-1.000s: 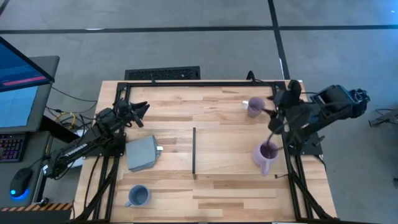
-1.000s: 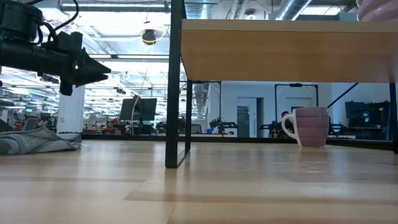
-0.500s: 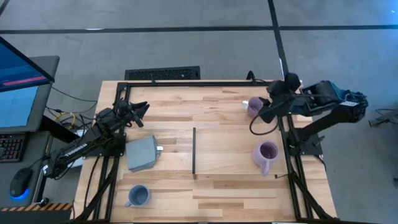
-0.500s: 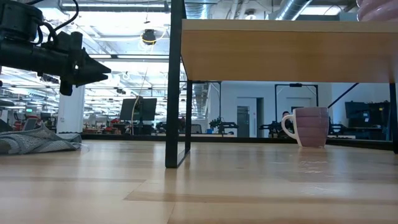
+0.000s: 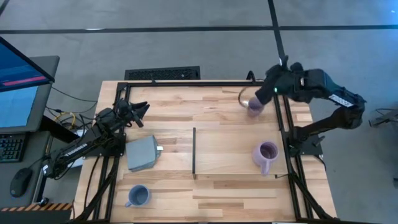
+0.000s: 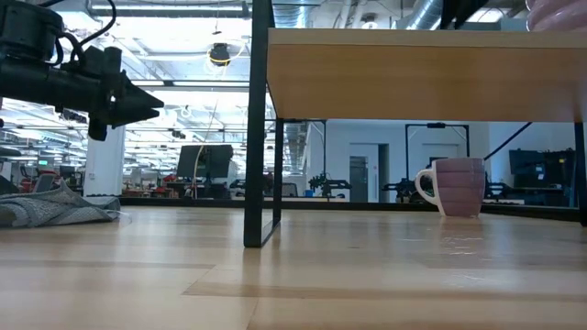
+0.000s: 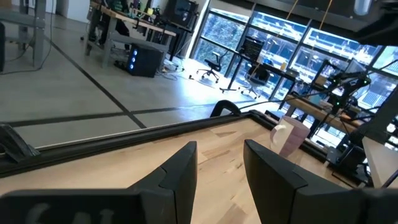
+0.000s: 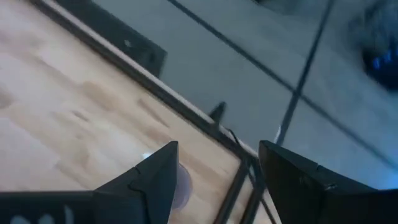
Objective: Stack small to large cups/mugs on shelf
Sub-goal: Put the purple mug on the shelf
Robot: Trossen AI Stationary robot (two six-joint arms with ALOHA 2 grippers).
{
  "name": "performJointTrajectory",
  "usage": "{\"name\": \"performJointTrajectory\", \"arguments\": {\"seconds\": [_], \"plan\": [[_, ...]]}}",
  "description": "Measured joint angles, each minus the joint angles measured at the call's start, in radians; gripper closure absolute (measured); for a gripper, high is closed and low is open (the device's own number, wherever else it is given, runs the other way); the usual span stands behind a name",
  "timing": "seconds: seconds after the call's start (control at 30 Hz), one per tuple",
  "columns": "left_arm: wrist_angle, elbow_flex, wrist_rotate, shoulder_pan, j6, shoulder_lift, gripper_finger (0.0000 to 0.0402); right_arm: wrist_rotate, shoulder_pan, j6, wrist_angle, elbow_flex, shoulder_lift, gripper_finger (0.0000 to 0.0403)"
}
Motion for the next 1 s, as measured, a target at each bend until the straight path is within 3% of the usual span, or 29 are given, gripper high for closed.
{"name": "performJointTrajectory", "arguments": {"seconds": [0.07,0.2,0.27,0.47,1.0], "plan": [[-0.002,0.0,0.011,0.0,0.016,0.0,0.028,-0.072,-0.099,-0.003,0.0,0.0,0.0,0.0159],[-0.002,0.0,0.011,0.0,0.028,0.0,0.028,-0.319,-0.28,-0.005,0.0,-0.001,0.01,0.0159],[-0.002,0.0,0.012,0.0,0.035,0.0,0.028,-0.364,-0.339,-0.006,0.0,-0.02,0.018,0.0159],[-0.002,0.0,0.012,0.0,0.082,0.0,0.028,-0.363,-0.424,-0.105,0.009,-0.071,0.069,0.0159],[-0.007,0.0,0.031,0.0,0.082,0.0,0.028,-0.375,-0.407,-0.369,0.0,-0.157,0.273,0.0159]]}}
